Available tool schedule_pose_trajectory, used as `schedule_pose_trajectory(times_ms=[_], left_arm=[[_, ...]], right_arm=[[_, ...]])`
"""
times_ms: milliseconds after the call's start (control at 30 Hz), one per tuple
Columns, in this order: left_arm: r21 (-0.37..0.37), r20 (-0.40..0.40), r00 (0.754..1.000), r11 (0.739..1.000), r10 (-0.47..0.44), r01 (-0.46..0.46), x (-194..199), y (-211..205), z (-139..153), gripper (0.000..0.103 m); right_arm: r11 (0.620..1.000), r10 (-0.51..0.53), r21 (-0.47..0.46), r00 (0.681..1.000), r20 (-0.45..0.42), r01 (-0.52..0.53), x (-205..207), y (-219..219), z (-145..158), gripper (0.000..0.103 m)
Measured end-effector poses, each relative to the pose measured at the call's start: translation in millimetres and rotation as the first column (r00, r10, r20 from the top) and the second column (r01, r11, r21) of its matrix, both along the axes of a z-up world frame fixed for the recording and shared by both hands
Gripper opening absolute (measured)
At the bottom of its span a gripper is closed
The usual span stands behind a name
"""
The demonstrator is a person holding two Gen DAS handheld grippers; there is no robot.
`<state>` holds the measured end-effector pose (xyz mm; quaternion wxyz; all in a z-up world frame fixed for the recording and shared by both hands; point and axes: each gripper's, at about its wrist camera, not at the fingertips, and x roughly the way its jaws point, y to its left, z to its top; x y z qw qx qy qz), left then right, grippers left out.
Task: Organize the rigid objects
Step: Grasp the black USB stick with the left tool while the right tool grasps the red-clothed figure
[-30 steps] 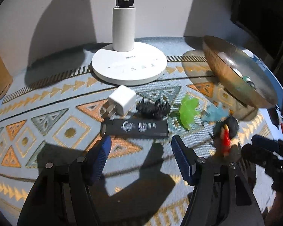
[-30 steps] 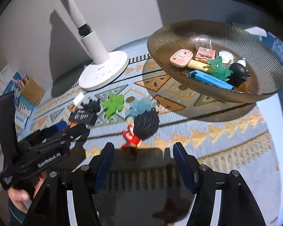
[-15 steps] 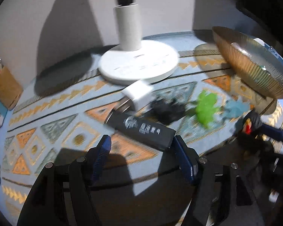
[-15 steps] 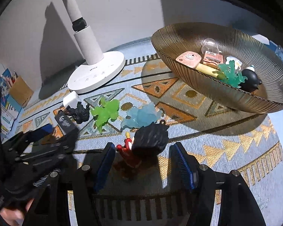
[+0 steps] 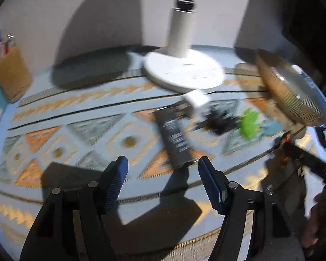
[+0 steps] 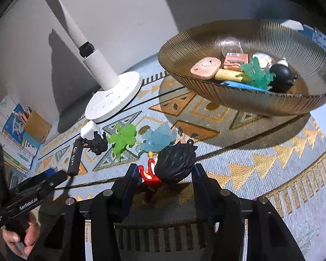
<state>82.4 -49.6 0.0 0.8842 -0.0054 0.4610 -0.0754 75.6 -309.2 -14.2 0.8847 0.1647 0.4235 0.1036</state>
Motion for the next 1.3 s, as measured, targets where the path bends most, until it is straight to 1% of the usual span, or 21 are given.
schedule_pose_trajectory(times_ms=[33,133,167,200,267,300,333,367,467,600,733,800,867,933,967,1033,1100,1133,1200,1267,1300], left_arm=[[-0.001,-0.004,1.000,1.000,-0.005,0.005,5.5,-7.0,-2.4,0.066],[0.032,-0.020,1.000,0.999,0.011,-0.011,21.6,-18.7,-12.8,0.063],[0.051,0.001,1.000,0.999,0.018,-0.018,22.8,-21.9,-13.2,0.057],[0.059,0.004,1.000,0.998,0.010,-0.011,23.6,-23.9,-14.0,0.052],[0.075,0.018,1.000,0.997,0.010,-0.012,24.9,-25.0,-14.3,0.037],[0.072,0.027,1.000,0.997,0.009,-0.011,24.4,-23.8,-14.3,0.031],[0.065,0.030,1.000,0.998,0.009,-0.011,23.5,-21.1,-14.1,0.027],[0.053,0.029,1.000,0.999,0.009,-0.011,22.2,-17.7,-13.3,0.025],[-0.001,0.022,1.000,1.000,0.019,-0.019,15.0,-9.4,-9.0,0.023],[-0.054,0.034,0.999,0.998,0.015,-0.014,-5.9,-4.6,-3.1,0.023],[-0.105,0.032,0.999,0.994,0.010,-0.007,-27.7,0.6,-1.7,0.022],[-0.131,0.040,0.999,0.991,0.002,0.003,-37.2,4.1,-0.8,0.022],[-0.154,0.051,0.999,0.988,-0.004,0.011,-44.8,7.3,-0.4,0.022],[-0.181,0.053,0.999,0.983,-0.006,0.016,-48.2,8.5,-2.4,0.022],[-0.191,0.052,0.999,0.981,-0.004,0.014,-49.3,9.1,-3.9,0.022],[-0.206,0.042,0.999,0.979,-0.001,0.009,-50.6,9.7,-7.9,0.022],[-0.221,0.064,0.998,0.975,0.004,0.010,-52.5,12.3,-4.5,0.022],[-0.232,0.072,0.997,0.973,0.004,0.012,-53.3,13.8,-3.5,0.022],[-0.239,0.058,0.998,0.971,0.005,0.009,-52.0,13.9,-5.4,0.022],[-0.237,0.057,0.998,0.971,0.002,0.011,-51.9,12.8,-5.3,0.022],[-0.233,0.057,0.998,0.972,0.001,0.012,-51.9,11.8,-5.1,0.022]], right_arm=[[1.000,0.001,0.002,1.000,0.001,-0.001,-0.6,-0.2,-0.1,0.050],[1.000,0.012,0.004,1.000,0.003,-0.012,-1.9,0.9,0.8,0.050],[1.000,0.015,0.003,1.000,0.004,-0.015,-1.8,1.2,0.6,0.050],[1.000,0.018,0.003,1.000,0.004,-0.018,-1.5,1.8,0.7,0.050],[1.000,0.026,0.002,1.000,0.002,-0.026,0.0,3.8,0.3,0.050],[1.000,0.028,-0.002,1.000,0.002,-0.028,0.2,4.5,0.5,0.051],[1.000,0.030,-0.003,1.000,0.003,-0.030,0.6,4.6,0.2,0.051],[0.999,0.036,-0.002,0.999,0.005,-0.036,0.6,5.2,0.4,0.051],[0.999,0.038,-0.016,0.999,0.007,-0.037,0.6,7.2,0.8,0.051],[0.998,0.047,-0.041,0.999,0.021,-0.046,-0.2,10.2,2.1,0.051],[0.994,0.084,-0.082,0.995,0.062,-0.079,-5.8,18.5,9.2,0.041],[0.984,0.165,-0.084,0.984,0.072,-0.159,-13.1,26.6,13.5,0.033],[0.958,0.279,-0.087,0.959,0.047,-0.274,-21.5,40.6,15.2,0.032],[0.926,0.363,-0.127,0.931,0.036,-0.356,-31.5,55.4,18.8,0.032],[0.918,0.378,-0.141,0.925,0.038,-0.370,-35.2,58.3,20.7,0.032],[0.921,0.365,-0.160,0.931,0.028,-0.356,-39.9,56.1,23.8,0.034],[0.943,0.308,-0.138,0.951,0.012,-0.303,-37.8,41.1,24.1,0.038],[0.957,0.273,-0.107,0.962,-0.002,-0.271,-34.4,31.0,22.8,0.041],[0.980,0.196,-0.026,0.980,-0.034,-0.197,-27.3,10.4,19.3,0.043],[0.989,0.149,0.038,0.986,-0.073,-0.146,-16.6,-1.8,15.3,0.044],[0.990,0.136,0.050,0.986,-0.095,-0.132,-11.1,-2.7,13.2,0.044]])
